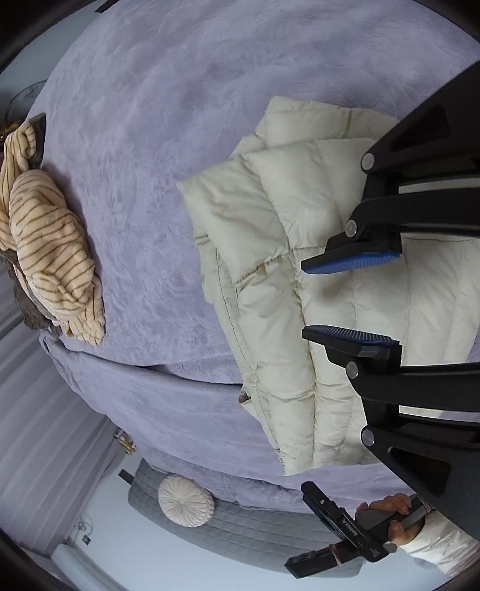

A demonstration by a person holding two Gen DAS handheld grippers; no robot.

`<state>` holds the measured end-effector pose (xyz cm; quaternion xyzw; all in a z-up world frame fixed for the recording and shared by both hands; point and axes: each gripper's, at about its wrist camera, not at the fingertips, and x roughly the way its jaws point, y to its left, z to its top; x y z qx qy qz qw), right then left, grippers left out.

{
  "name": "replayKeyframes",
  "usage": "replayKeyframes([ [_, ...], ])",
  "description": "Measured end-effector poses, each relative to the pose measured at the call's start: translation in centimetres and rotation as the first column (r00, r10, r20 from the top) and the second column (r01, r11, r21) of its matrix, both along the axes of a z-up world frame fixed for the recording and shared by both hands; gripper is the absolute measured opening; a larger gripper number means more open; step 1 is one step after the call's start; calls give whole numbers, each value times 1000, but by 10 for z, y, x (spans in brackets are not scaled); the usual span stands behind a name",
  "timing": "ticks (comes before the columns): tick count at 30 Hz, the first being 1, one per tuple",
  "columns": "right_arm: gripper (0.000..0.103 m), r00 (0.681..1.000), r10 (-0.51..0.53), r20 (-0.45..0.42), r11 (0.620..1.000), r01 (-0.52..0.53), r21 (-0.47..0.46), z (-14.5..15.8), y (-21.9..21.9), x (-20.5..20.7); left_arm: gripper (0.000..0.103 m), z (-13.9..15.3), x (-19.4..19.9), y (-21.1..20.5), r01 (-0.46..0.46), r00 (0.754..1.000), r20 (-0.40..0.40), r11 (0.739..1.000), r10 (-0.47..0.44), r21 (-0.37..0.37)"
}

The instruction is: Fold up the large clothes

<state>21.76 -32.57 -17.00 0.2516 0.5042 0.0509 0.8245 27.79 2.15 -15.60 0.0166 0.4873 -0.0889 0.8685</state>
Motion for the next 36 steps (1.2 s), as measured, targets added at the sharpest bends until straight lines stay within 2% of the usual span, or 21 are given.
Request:
replayKeyframes([
  [3, 32, 1000, 25, -15, 999, -26, -21, -15, 12, 22, 103, -30, 11, -13, -42, 999, -11, 998, 43, 38],
  [5, 32, 999, 21, -37, 996, -24, -90, -33, 13, 32, 103, -50, 17, -17, -56, 998, -10, 997, 56, 62],
  [7, 31, 999, -6, -42, 993, 1, -114, -51, 3, 39, 103, -65, 23, -13, -73, 997, -15, 996, 74, 60],
  [10, 28, 998, -60, -30, 996, 58, -72, -75, -17, 42, 103, -81, 33, -3, -103, 994, -44, 995, 103, 7],
  [13, 28, 996, -83, -15, 996, 82, -19, -91, -25, 45, 103, -90, 40, -3, -103, 994, -45, 995, 103, -7],
  [17, 28, 997, -82, 0, 996, 82, -29, -100, -24, 46, 103, -96, 43, -2, -104, 993, -51, 994, 102, -24],
  [22, 27, 996, -86, 6, 996, 86, 24, -109, -30, 43, 103, -100, 41, -1, -101, 994, -55, 994, 99, -33],
  [26, 27, 997, -81, -7, 997, 81, 0, -109, -25, 47, 103, -97, 41, -1, -97, 993, -65, 995, 95, -14],
  [28, 27, 997, -79, -20, 997, 79, -12, -103, -24, 46, 103, -86, 41, 4, -102, 992, -82, 995, 100, -17],
  [30, 28, 996, -85, -35, 996, 83, -33, -90, -24, 45, 103, -66, 36, 14, -104, 994, -49, 994, 102, -28],
  [32, 31, 997, -83, 3, 994, 83, -70, -67, -25, 37, 103, -52, 33, 25, -108, 994, 6, 994, 108, 6],
  [34, 31, 995, -85, 44, 990, 90, -105, -50, -30, 29, 103, -58, 40, 33, -121, 993, -9, 992, 122, 38],
  [36, 31, 995, -101, 16, 988, 102, -114, -55, -38, 30, 103, -78, 48, 39, -142, 987, -75, 989, 145, 45],
])
